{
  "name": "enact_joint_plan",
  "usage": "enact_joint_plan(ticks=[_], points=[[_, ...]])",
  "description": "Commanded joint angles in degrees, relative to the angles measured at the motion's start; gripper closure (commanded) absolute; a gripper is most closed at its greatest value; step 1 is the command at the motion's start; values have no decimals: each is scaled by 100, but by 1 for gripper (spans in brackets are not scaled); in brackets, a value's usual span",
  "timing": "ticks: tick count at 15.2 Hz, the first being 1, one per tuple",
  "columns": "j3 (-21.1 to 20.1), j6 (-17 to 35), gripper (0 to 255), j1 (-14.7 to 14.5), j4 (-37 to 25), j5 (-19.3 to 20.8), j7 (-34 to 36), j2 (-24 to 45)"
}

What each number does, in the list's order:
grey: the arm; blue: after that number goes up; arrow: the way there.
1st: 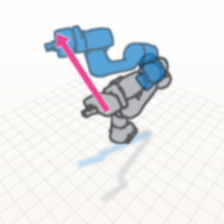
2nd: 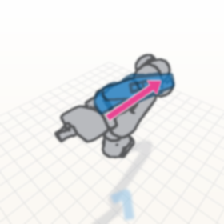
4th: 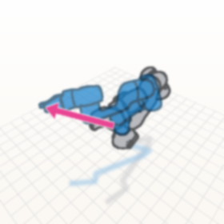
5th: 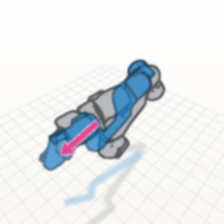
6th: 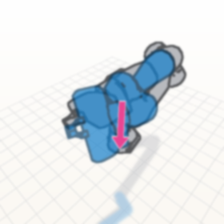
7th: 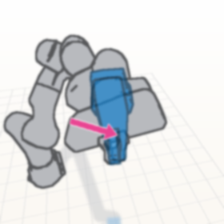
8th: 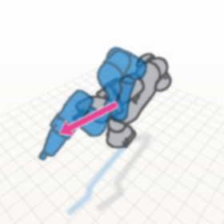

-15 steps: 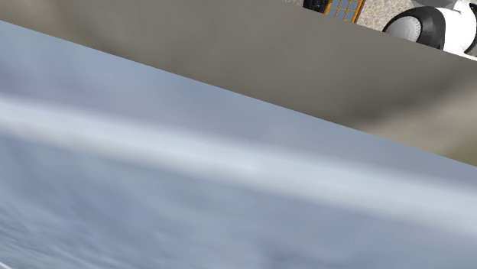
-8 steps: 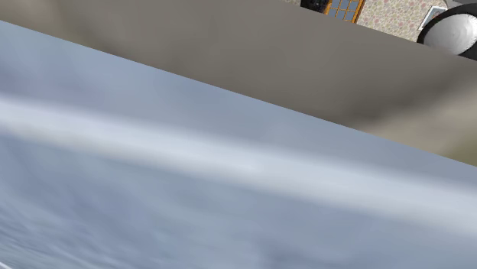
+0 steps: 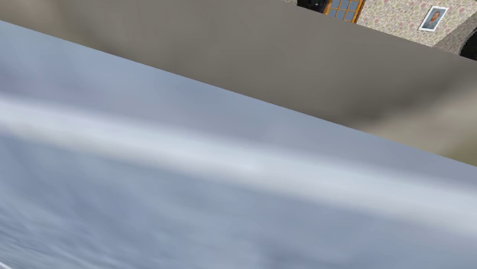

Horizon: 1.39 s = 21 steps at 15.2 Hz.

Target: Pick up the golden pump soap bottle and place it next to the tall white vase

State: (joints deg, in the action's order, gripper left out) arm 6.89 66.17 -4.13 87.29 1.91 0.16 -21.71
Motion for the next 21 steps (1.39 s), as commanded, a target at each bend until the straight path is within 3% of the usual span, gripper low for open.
enact_joint_plan(ticks=[1,11,21], points=[[-257,-24,255,-75,167,-78,362,-187],[-1380,-115,255,-360,544,-618,1882,-687],[-2605,-123,255,-582,261,-1195,3468,-566]])
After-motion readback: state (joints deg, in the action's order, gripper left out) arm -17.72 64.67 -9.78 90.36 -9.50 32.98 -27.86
